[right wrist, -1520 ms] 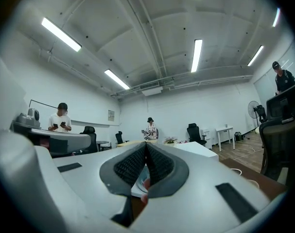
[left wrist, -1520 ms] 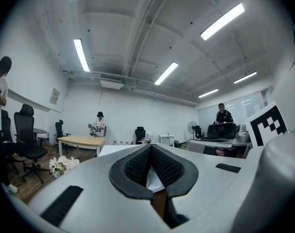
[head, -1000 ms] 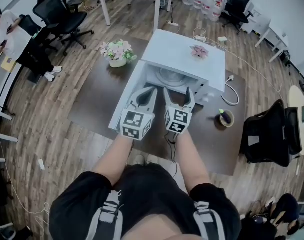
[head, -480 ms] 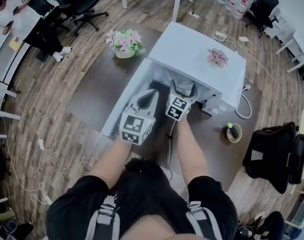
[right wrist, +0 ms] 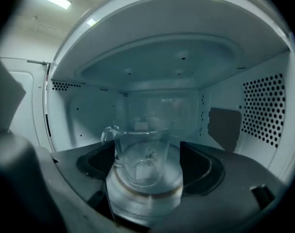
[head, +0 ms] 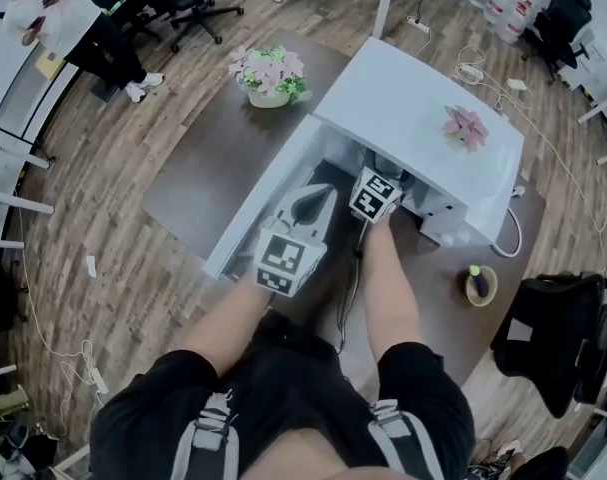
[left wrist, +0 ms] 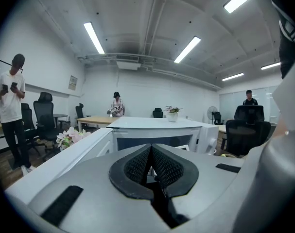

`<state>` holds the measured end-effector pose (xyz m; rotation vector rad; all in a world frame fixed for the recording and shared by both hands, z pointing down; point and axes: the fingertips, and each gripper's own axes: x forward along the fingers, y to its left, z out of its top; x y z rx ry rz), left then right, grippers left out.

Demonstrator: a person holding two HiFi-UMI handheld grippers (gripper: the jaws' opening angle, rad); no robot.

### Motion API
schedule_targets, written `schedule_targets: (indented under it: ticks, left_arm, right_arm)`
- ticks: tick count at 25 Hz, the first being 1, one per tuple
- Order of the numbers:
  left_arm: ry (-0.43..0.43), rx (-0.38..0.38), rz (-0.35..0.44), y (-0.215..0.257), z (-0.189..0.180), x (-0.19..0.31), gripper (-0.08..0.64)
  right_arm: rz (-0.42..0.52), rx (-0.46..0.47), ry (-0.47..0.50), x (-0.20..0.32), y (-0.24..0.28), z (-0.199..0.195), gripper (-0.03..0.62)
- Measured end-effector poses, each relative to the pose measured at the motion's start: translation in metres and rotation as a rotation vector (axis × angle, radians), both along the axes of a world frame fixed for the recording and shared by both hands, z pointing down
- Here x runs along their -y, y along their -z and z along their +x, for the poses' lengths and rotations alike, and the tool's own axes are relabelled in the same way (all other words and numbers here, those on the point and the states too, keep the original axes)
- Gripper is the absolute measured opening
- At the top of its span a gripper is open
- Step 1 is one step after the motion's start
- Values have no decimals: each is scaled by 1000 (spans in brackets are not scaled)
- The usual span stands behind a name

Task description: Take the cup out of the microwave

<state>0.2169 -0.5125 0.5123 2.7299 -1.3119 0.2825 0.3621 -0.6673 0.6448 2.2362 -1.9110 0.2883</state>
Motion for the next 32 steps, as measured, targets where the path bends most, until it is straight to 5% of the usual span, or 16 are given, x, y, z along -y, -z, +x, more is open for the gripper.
schedule_targets:
  ticks: [13,23,32]
  left_arm:
    - [-14,-11,1,4,-2,5,-6]
    - [-45,-56,24,29,-2,-11,-6]
    - [-73,-104,66,61,-12,-32,-6]
  right_arm:
    - [-22,15,54,3,-2,-9,373]
    - [29,29,47,-89,35,-12,371]
    - [130,15,50,-180,127,-22,371]
